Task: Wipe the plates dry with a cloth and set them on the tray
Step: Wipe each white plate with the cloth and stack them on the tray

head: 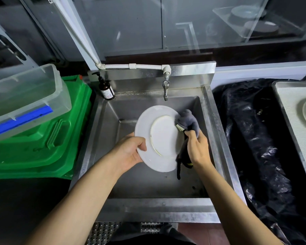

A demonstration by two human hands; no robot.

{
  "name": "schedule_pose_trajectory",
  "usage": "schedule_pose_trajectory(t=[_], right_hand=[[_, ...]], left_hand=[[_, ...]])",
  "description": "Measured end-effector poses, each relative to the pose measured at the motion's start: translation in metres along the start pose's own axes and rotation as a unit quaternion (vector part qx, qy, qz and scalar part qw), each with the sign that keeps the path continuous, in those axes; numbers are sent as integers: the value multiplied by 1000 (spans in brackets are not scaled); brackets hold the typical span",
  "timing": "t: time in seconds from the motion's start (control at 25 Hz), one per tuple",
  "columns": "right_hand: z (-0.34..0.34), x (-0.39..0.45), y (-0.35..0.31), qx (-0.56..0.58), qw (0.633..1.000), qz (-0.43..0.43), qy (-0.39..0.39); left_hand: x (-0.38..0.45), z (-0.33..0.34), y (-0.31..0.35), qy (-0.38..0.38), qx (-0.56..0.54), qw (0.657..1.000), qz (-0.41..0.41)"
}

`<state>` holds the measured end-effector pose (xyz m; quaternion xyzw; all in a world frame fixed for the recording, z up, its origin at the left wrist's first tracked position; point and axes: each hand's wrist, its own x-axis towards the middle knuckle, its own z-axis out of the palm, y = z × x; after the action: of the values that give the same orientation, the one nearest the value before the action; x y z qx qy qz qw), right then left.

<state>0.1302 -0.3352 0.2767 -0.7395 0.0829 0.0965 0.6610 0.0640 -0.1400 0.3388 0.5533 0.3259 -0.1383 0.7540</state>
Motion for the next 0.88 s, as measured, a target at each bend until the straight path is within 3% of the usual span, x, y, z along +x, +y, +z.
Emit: schedule_pose_trajectory(t=[0.2, 0.4, 0.48, 0.6, 0.68, 0.8, 0.88], right_hand=[[18, 3, -8, -9, 993, -103, -50], [41, -2, -13, -68, 937, -298, -170], [38, 7, -14, -71, 950, -268, -142], [40, 6, -19, -51, 984, -147, -84], [52, -8, -19, -61, 972, -204, -104], [57, -13, -10, -93, 914, -358, -169], [49, -5, -6, -94, 912, -366, -160]], left_hand=[[-6, 2, 5, 6, 43, 999, 16], [-10, 11, 3, 52, 46, 996, 58], [-13, 11, 2, 53, 59, 995, 54], [-16, 12, 0, 54, 90, 993, 48], [-16, 15, 1, 56, 91, 993, 57], [-15, 14, 4, 73, 67, 993, 62], [-17, 13, 5, 65, 59, 995, 54]])
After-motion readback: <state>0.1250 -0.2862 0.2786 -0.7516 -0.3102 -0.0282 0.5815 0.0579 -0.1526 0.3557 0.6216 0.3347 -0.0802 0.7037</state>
